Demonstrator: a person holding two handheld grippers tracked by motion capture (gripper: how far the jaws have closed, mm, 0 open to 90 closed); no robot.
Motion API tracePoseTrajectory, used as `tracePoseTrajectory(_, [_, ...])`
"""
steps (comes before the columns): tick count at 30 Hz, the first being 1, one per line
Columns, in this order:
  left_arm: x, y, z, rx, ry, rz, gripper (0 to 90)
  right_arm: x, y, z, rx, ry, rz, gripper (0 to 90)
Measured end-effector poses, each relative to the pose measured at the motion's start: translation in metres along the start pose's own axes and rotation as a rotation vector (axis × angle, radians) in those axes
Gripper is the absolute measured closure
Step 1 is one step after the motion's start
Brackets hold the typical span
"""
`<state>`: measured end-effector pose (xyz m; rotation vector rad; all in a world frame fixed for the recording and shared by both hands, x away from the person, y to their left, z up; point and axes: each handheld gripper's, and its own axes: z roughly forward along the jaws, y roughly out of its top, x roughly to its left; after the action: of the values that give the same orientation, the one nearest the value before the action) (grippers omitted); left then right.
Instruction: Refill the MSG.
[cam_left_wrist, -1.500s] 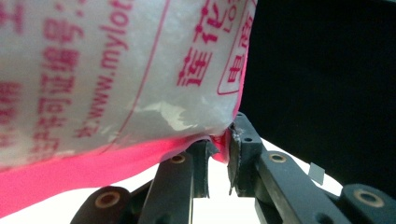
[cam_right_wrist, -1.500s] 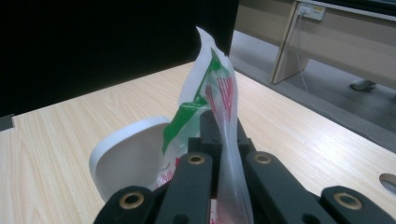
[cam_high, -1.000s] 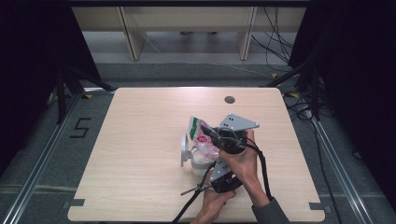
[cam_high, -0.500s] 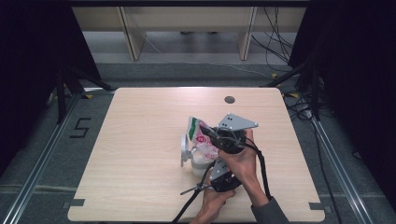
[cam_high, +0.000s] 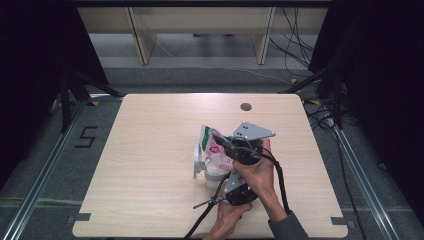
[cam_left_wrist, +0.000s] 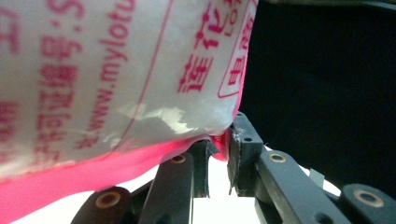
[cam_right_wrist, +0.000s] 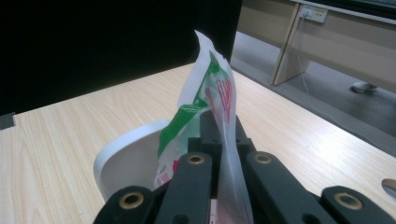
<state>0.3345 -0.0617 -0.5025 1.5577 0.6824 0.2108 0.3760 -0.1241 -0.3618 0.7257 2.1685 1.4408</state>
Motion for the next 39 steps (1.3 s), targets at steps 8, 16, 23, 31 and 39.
tracePoseTrajectory(8, [-0.0002,0.0004,-0.0005,0.006,0.002,0.000,79.7,-0.0010,0.0004,-0.0007,0.005,0.002,0.003,90.0])
tracePoseTrajectory(16, [0.0000,0.0006,0.0003,0.003,0.001,0.001,79.7,-0.0002,0.0005,-0.0016,0.007,-0.004,0.019,90.0])
tracePoseTrajectory(23, [0.0003,0.0010,0.0000,0.013,0.008,0.005,79.8,0.0002,0.0008,-0.0018,0.007,-0.002,0.018,90.0])
tracePoseTrajectory(31, [0.0001,0.0017,-0.0008,0.023,0.016,0.010,79.8,0.0003,0.0010,-0.0010,0.000,-0.002,0.013,90.0])
tracePoseTrajectory(39, [-0.0002,0.0022,-0.0008,0.019,0.013,0.007,79.8,-0.0011,0.0015,0.0000,-0.011,0.012,0.006,90.0])
